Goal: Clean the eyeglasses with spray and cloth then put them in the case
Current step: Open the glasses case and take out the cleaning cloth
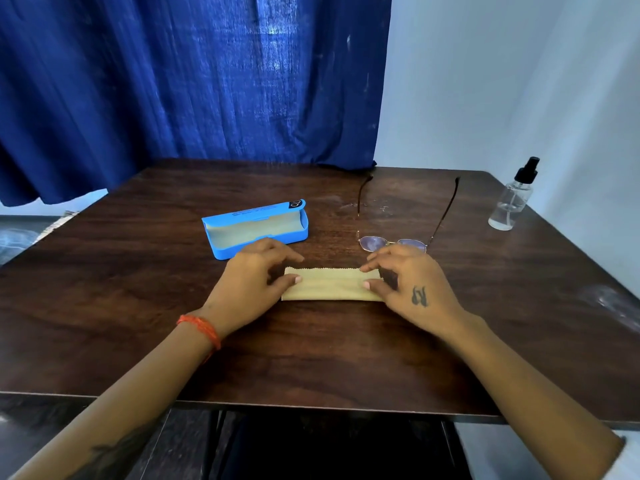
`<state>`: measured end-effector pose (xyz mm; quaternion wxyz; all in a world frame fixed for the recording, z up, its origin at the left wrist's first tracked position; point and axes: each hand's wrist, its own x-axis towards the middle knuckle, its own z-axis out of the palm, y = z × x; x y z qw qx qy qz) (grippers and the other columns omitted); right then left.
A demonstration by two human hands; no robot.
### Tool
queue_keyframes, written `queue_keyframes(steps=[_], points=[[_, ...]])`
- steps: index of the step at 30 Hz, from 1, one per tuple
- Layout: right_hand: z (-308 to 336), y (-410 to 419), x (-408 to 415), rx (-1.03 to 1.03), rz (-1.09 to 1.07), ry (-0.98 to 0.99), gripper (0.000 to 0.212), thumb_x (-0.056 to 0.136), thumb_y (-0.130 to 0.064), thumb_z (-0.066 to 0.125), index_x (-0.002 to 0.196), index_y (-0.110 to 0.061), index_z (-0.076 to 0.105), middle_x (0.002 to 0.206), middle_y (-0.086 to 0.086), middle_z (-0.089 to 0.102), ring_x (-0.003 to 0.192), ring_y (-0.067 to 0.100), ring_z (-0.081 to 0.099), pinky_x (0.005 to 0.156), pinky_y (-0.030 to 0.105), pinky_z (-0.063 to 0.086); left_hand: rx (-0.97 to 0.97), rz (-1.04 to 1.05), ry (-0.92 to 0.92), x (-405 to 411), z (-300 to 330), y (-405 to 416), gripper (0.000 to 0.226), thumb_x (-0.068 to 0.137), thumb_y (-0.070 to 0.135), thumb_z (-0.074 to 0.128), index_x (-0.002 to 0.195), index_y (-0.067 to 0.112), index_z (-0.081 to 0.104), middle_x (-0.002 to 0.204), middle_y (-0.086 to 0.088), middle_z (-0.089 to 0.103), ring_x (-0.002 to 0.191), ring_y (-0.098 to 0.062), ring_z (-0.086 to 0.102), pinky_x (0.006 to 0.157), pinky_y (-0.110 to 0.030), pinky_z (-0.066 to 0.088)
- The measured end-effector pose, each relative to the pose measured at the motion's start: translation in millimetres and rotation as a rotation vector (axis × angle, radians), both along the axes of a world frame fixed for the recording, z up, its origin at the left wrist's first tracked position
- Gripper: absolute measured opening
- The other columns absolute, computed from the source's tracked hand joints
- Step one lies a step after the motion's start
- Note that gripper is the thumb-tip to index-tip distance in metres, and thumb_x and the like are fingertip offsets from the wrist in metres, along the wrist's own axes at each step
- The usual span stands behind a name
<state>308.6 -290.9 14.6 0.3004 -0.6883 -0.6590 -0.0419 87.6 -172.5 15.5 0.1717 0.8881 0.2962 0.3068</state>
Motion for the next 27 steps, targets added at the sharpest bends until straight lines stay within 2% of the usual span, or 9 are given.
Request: queue_keyframes(steps=[3, 6, 8, 12, 15, 18, 21, 23, 27], points=[[-4.0, -4.1, -0.7, 0.014, 0.065, -0.005, 0.015, 0.084, -0.024, 0.065, 0.097, -0.019, 0.072, 0.103, -0.004, 0.069, 0.098, 0.015, 0.06, 0.081, 0.035, 0.05, 0.039, -0.095, 0.033, -1.7, -2.3, -3.3, 0.022, 0.083, 0.026, 0.064, 0.105, 0.023, 0.067, 0.105, 0.01, 0.064, 0.095, -0.003, 0.058, 0.079, -0.016, 0.044], [-1.7, 3.5, 4.5, -0.022, 0.054, -0.017, 0.017, 0.088, -0.022, 0.06, 0.101, -0.017, 0.071, 0.1, -0.002, 0.07, 0.093, 0.014, 0.061, 0.08, 0.032, 0.049, 0.032, -0.063, 0.088, 0.2, -3.9, 2.2, 0.02, 0.087, 0.02, 0.059, 0.106, 0.018, 0.067, 0.106, 0.003, 0.068, 0.098, -0.01, 0.06, 0.085, -0.022, 0.044], [0.7, 9.2, 6.5, -0.107, 0.061, -0.02, 0.018, 0.086, -0.023, 0.063, 0.101, -0.016, 0.071, 0.098, -0.001, 0.07, 0.087, 0.011, 0.059, 0.074, 0.027, 0.047, -0.012, -0.048, 0.141, 2.0, -3.1, 5.8, 0.023, 0.085, 0.02, 0.063, 0.107, 0.018, 0.066, 0.1, 0.002, 0.068, 0.092, -0.009, 0.059, 0.079, -0.017, 0.044], [4.7, 13.5, 5.7, -0.173, 0.077, 0.068, 0.007, 0.079, -0.018, 0.07, 0.086, -0.016, 0.072, 0.081, -0.005, 0.068, 0.069, 0.0, 0.056, 0.067, 0.029, 0.049, -0.123, -0.035, 0.137, 4.6, -0.2, 8.2, 0.02, 0.079, 0.017, 0.07, 0.098, 0.019, 0.068, 0.082, 0.006, 0.064, 0.079, -0.004, 0.058, 0.066, -0.005, 0.039], [7.8, 13.2, 6.3, -0.172, 0.061, 0.101, 0.003, 0.078, -0.017, 0.07, 0.079, -0.02, 0.07, 0.074, -0.011, 0.065, 0.068, 0.0, 0.057, 0.066, 0.029, 0.051, -0.185, -0.031, 0.072, 4.2, 3.6, 9.8, 0.013, 0.079, 0.015, 0.069, 0.091, 0.02, 0.07, 0.08, 0.006, 0.065, 0.078, -0.005, 0.06, 0.069, -0.007, 0.042], [12.4, 16.9, 9.3, -0.105, 0.028, 0.144, 0.007, 0.076, -0.018, 0.072, 0.076, -0.025, 0.069, 0.073, -0.014, 0.064, 0.067, -0.001, 0.059, 0.064, 0.02, 0.048, -0.257, -0.029, -0.002, 6.3, 8.8, 15.7, 0.011, 0.078, 0.015, 0.07, 0.088, 0.02, 0.071, 0.081, 0.001, 0.069, 0.078, -0.008, 0.061, 0.072, -0.013, 0.045], [13.7, 25.9, 13.1, -0.109, -0.018, 0.147, 0.011, 0.075, -0.019, 0.073, 0.086, -0.022, 0.072, 0.072, -0.012, 0.064, 0.066, -0.002, 0.058, 0.064, 0.014, 0.044, -0.268, -0.004, -0.011, 14.6, 10.3, 24.3, 0.009, 0.078, 0.014, 0.07, 0.086, 0.019, 0.071, 0.079, 0.0, 0.068, 0.074, -0.01, 0.059, 0.066, -0.009, 0.042], [10.2, 30.8, 15.2, -0.18, -0.044, 0.168, 0.021, 0.076, -0.022, 0.074, 0.096, -0.02, 0.071, 0.075, -0.011, 0.064, 0.068, 0.001, 0.057, 0.069, 0.021, 0.047, -0.255, 0.01, 0.036, 20.1, 7.6, 29.5, 0.012, 0.078, 0.014, 0.07, 0.087, 0.021, 0.07, 0.077, 0.004, 0.064, 0.07, -0.005, 0.055, 0.063, -0.009, 0.04], [2.5, 34.8, 17.0, -0.211, -0.066, 0.165, 0.03, 0.083, -0.031, 0.066, 0.11, -0.018, 0.066, 0.093, -0.004, 0.066, 0.087, 0.012, 0.061, 0.081, 0.029, 0.047, -0.215, 0.003, 0.162, 24.5, 1.7, 38.1, 0.035, 0.077, 0.016, 0.072, 0.11, 0.023, 0.064, 0.096, 0.007, 0.052, 0.069, -0.005, 0.054, 0.062, -0.004, 0.041]])
